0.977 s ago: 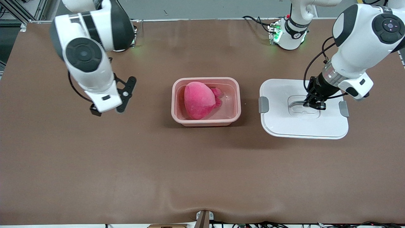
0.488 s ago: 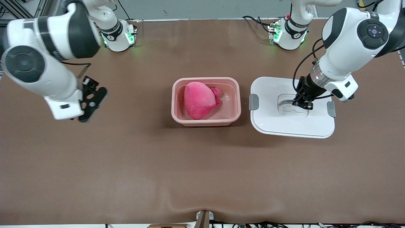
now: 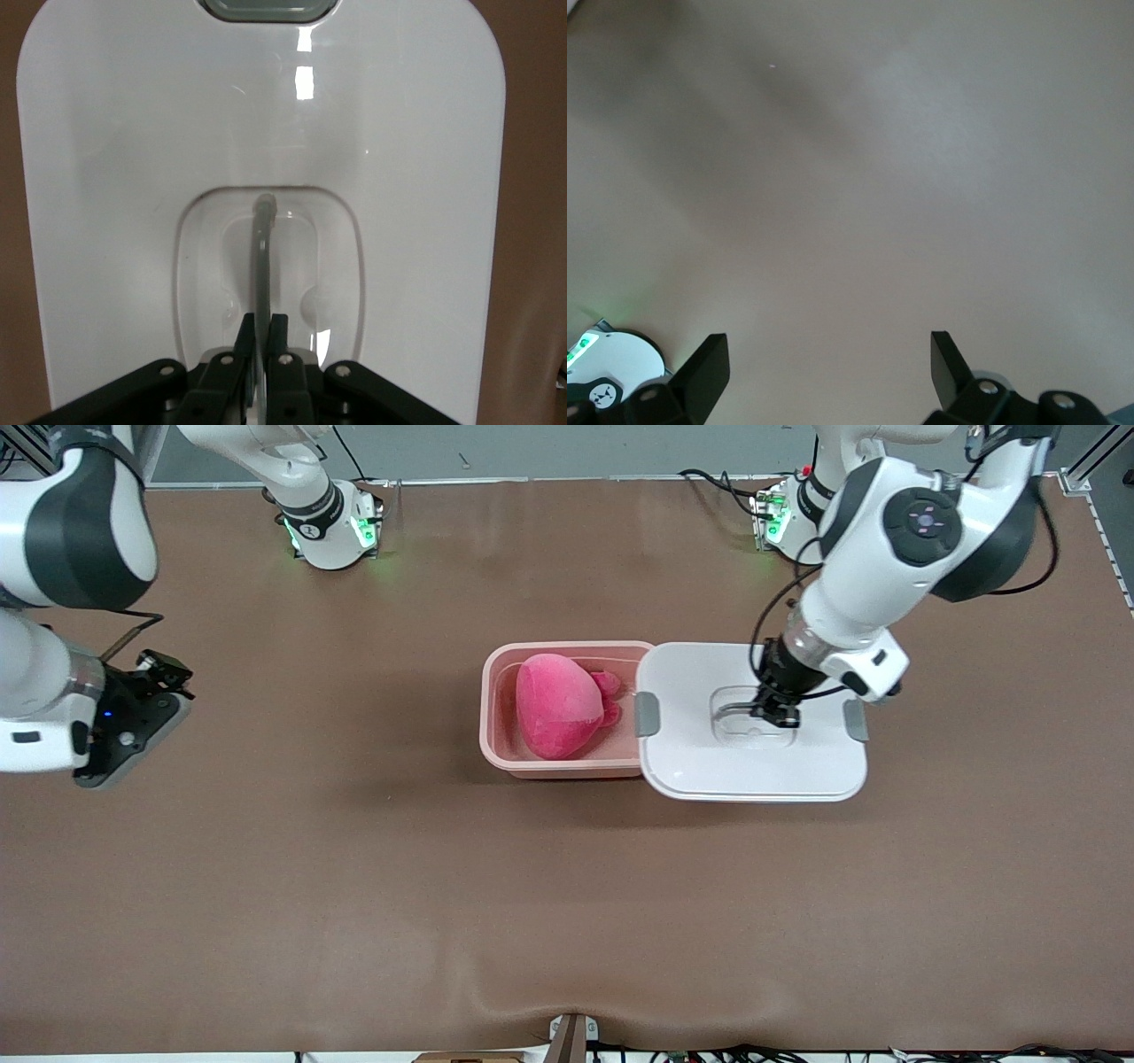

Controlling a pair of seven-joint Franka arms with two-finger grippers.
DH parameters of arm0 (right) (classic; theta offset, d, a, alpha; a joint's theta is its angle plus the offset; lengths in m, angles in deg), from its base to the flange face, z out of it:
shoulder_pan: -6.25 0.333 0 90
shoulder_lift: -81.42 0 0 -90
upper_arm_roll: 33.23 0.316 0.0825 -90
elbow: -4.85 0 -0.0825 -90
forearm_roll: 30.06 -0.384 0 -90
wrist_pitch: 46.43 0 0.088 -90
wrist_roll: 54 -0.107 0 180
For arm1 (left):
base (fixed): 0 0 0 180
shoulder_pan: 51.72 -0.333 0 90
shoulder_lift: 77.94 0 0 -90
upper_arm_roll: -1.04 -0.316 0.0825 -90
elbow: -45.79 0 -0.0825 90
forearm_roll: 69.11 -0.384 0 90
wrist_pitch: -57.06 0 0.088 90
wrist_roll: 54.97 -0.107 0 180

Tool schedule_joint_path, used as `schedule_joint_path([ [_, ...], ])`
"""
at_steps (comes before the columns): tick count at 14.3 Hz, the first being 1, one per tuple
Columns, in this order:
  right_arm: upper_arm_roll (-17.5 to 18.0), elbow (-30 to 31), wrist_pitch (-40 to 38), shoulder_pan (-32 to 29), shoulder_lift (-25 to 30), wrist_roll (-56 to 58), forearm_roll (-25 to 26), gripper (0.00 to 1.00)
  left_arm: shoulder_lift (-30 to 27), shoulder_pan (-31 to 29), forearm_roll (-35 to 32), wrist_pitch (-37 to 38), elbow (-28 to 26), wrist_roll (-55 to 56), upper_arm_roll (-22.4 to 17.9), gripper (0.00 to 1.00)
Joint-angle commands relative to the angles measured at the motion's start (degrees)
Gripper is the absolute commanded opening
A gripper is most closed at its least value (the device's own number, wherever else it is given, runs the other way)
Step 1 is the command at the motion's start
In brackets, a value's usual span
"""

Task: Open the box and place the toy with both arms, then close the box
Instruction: 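Withdraw the right gripper to rest while the left gripper holds the lid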

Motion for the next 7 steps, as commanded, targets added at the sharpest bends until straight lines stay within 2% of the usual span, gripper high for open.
schedule_joint_path([
  [1, 1.0, 0.5, 0.5, -5.8, 1.5, -0.7, -4.0, 1.0, 3.9, 1.8, -0.2, 0.4, 4.7, 5.4, 1.4, 0.0],
  [3, 1.0, 0.9, 0.5, -9.3, 1.6, -0.9, -5.9, 1.0, 6.2, 4.5, -3.1, 0.4, 6.8, 10.1, 1.5, 0.0],
  [7, 0.9, 3.0, 0.1, -11.2, 4.8, -7.2, -6.4, 1.0, 12.0, 10.4, -6.6, 0.4, 11.6, 20.0, 1.4, 0.0],
])
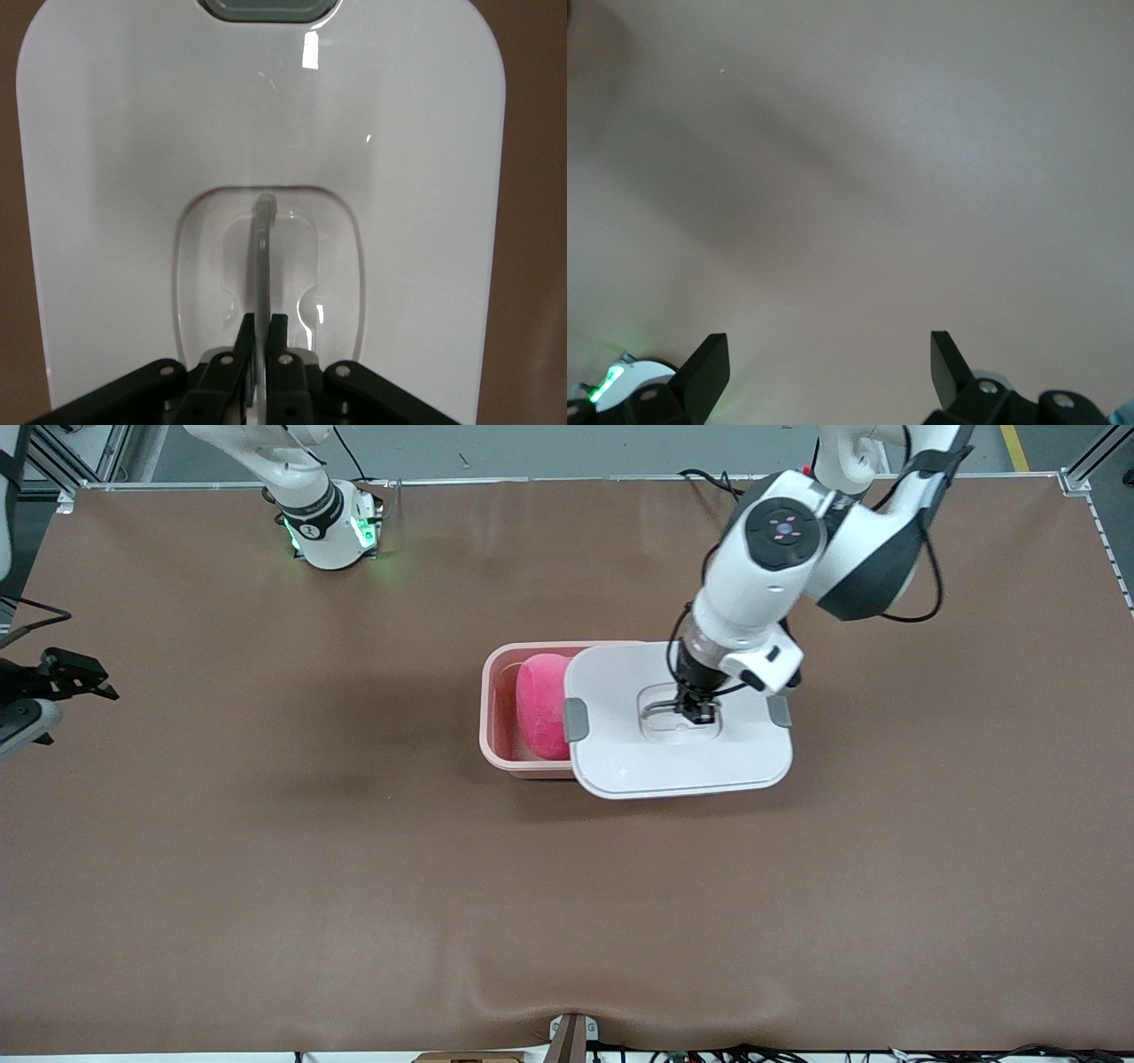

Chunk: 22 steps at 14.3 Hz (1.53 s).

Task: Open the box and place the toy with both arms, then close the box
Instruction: 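Move the lid over the box base with the left gripper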

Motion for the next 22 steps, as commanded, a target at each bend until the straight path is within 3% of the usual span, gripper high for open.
schedule_joint_path([
  [1, 1.0, 4.2, 0.2, -1.1, 4.7, -5.5, -1.3, 1.0, 5.0, 3.0, -2.3, 0.4, 5.9, 5.8, -0.1, 0.0],
  [6, 1.6, 12.4, 1.2, -0.2, 13.7, -17.3, -1.4, 1.0, 8.4, 8.0, -6.1, -1.4, 7.0, 14.0, -0.1, 0.0],
  [12, 4.4, 12.3, 0.7, 0.8, 15.2, -37.0, -4.7, 1.0, 10.2, 11.0, -7.2, -3.3, 7.5, 16.9, -0.1, 0.0],
  [18, 2.3, 12.3, 0.4, 0.3, 15.3, -37.4, -7.1, 1.0, 11.1, 12.6, -8.8, -3.9, 7.5, 16.9, 0.0, 0.0],
  [22, 2.1, 12.3, 0.1, 0.0, 15.6, -44.0, -7.3, 1.0, 11.8, 13.1, -9.0, -4.2, 7.4, 16.9, 0.0, 0.0],
])
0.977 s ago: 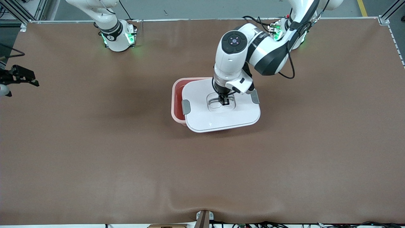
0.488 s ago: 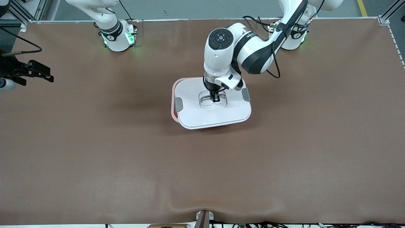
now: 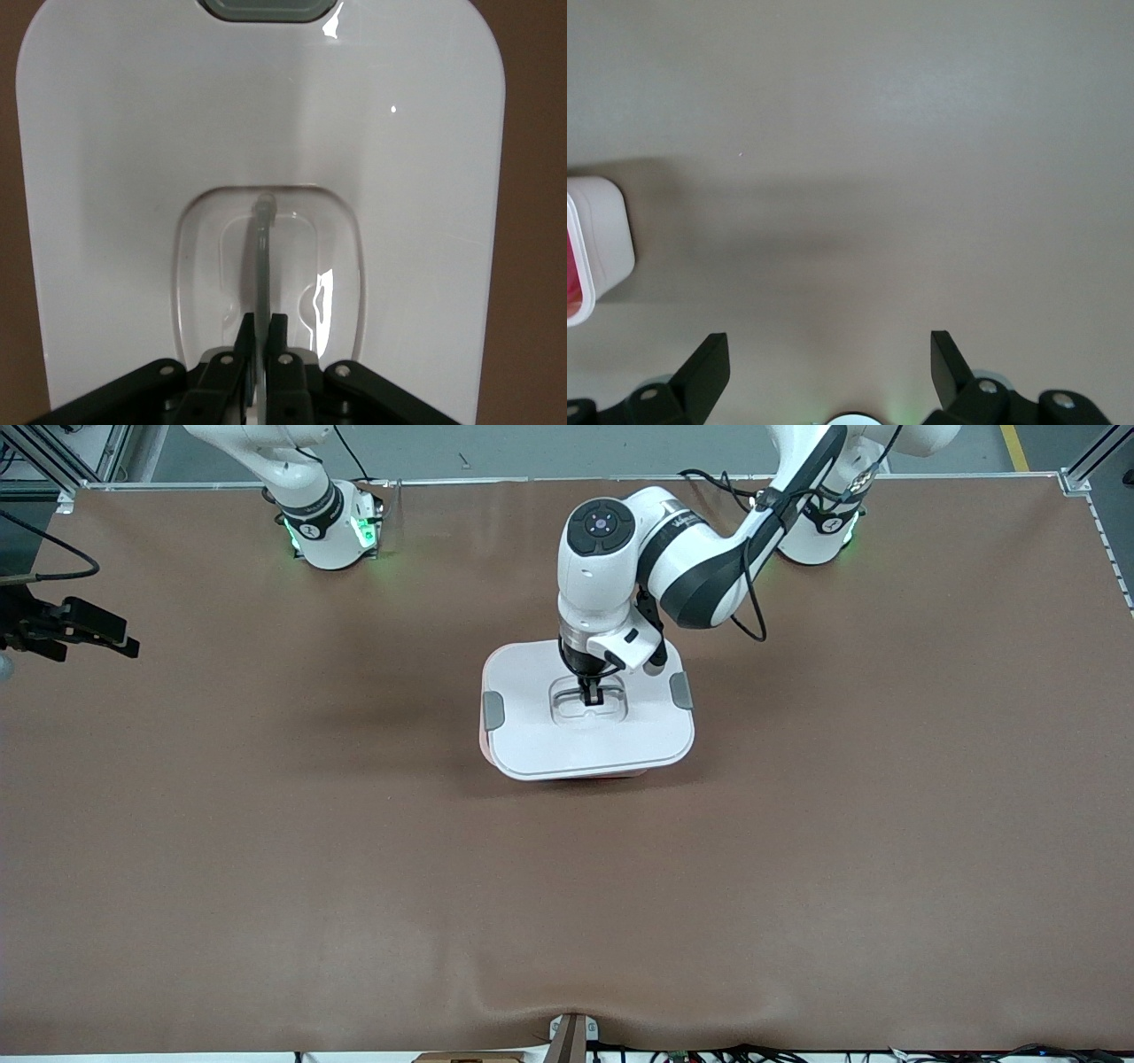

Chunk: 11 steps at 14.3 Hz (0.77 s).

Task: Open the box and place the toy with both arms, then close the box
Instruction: 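Move the lid over the box base with the left gripper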

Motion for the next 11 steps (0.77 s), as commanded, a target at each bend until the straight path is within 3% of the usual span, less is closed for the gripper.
schedule_joint_path([
  [1, 0.2, 1.6, 0.3, -0.3, 2.1, -4.8, -2.1, 1.0, 1.7, 1.1, -1.7, 0.0, 1.7, 0.7, -0.1, 0.0],
  [11, -3.2, 1.5, 1.6, 3.0, 2.2, -3.7, -1.7, 1.0, 3.2, 2.7, -3.9, -1.9, 1.7, 0.4, 0.2, 0.0],
])
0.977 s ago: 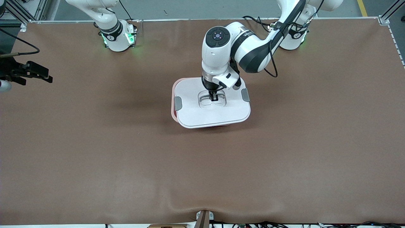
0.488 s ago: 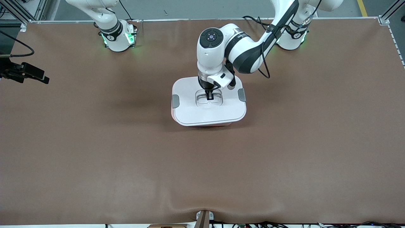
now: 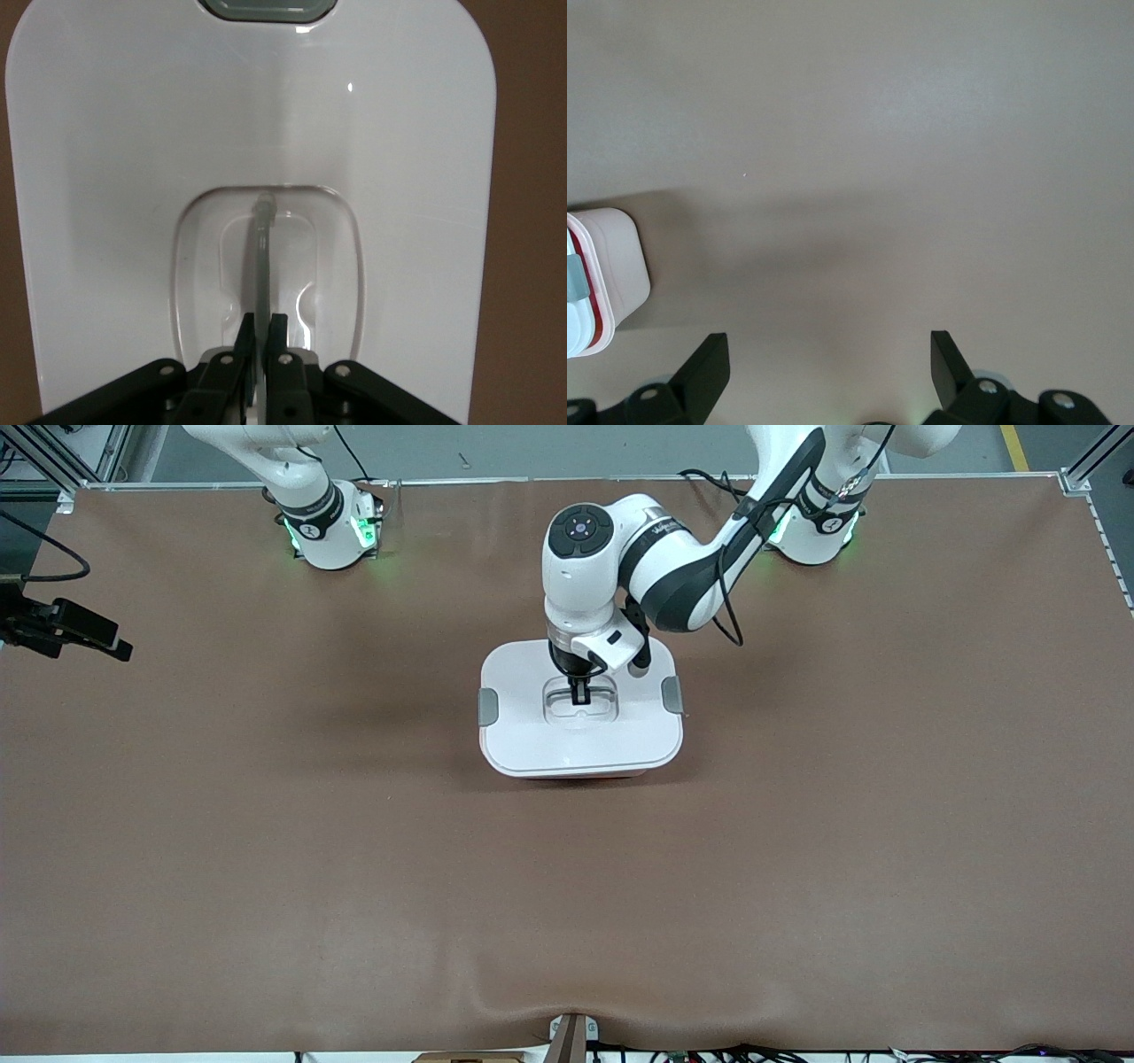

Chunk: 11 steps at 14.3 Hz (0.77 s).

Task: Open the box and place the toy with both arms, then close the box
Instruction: 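Lower the lid onto the box base and press it down with the left gripper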

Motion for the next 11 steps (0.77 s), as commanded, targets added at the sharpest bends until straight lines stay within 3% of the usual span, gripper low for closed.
schedule_joint_path([
  [1, -1.0, 1.5, 0.4, 0.9, 1.5, -0.4, -0.9, 1.0, 1.3, 1.3, -1.5, -0.3, 1.6, 0.5, 0.1, 0.0],
  [11, -1.0, 1.6, 0.4, 0.5, 1.2, 0.4, -1.0, 1.0, 1.9, 2.2, -1.7, -0.3, 0.1, 0.9, -0.1, 0.0],
])
